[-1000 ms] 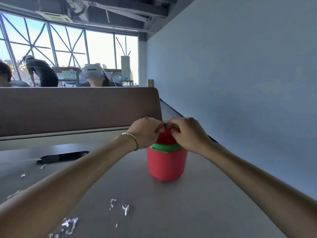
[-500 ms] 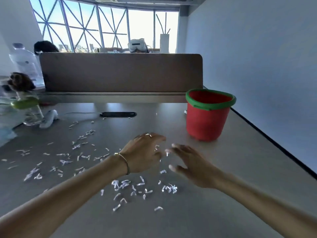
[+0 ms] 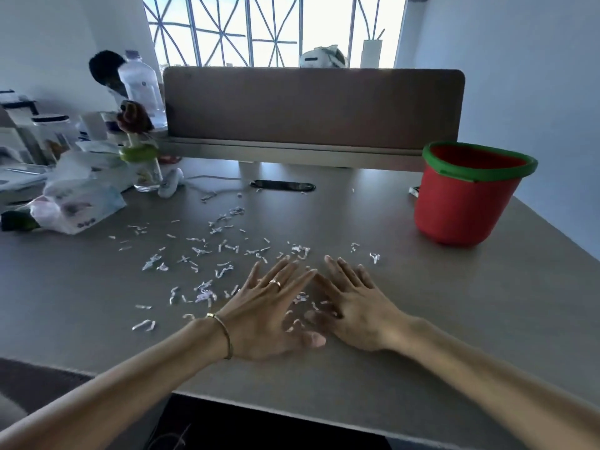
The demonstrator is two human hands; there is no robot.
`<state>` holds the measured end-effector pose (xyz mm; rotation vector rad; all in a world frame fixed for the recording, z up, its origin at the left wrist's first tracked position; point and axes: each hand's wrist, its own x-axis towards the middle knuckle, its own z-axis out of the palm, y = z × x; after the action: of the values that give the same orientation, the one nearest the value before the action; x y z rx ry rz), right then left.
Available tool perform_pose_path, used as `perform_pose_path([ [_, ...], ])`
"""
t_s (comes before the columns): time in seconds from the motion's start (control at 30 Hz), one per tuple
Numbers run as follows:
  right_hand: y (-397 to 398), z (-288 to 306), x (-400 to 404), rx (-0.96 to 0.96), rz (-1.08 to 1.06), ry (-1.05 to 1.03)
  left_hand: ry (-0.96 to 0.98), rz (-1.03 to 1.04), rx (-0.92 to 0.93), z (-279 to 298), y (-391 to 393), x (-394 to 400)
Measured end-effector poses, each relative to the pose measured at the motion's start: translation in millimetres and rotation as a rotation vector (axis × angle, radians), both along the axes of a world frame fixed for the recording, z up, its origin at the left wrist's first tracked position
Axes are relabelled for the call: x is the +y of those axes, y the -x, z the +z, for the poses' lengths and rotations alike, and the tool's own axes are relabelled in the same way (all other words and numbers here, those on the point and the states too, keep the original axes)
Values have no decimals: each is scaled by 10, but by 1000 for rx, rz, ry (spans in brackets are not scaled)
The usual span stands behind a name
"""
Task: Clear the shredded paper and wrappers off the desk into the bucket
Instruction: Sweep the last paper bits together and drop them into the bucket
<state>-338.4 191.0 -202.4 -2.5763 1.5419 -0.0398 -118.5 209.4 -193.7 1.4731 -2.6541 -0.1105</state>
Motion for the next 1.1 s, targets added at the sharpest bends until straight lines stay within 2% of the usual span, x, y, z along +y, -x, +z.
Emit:
perform_pose_path([
  [0.13, -126, 10, -241, -6, -5, 40, 7, 109, 5, -51, -26, -80],
  [0.23, 66, 48, -215, -6, -42, 76, 43, 189, 11, -43, -60, -280],
  [0.37, 362, 21, -139, 27, -210, 14, 40, 286, 27, -51, -133, -513],
  [0.43, 322, 20, -157, -2, -218, -18, 65, 312, 24, -50, -154, -532],
  [0.53, 15, 32, -148, -62, -121, -39, 104, 293, 39, -29, -217, -403],
  [0.67, -489, 31, -97, -50, 46, -18, 92, 310, 61, 19, -449, -88],
  [0.83, -987, 12, -290, -23, 150, -13, 52, 466, 35, -18, -891, 275],
  [0.93, -1097, -15, -424, -38, 134, -28, 44, 522, 16, -59, -1008, 339],
  [1.1, -1240, 50, -455, -101, 263, 3, -59, 653, 45, -106, -1216, 283],
])
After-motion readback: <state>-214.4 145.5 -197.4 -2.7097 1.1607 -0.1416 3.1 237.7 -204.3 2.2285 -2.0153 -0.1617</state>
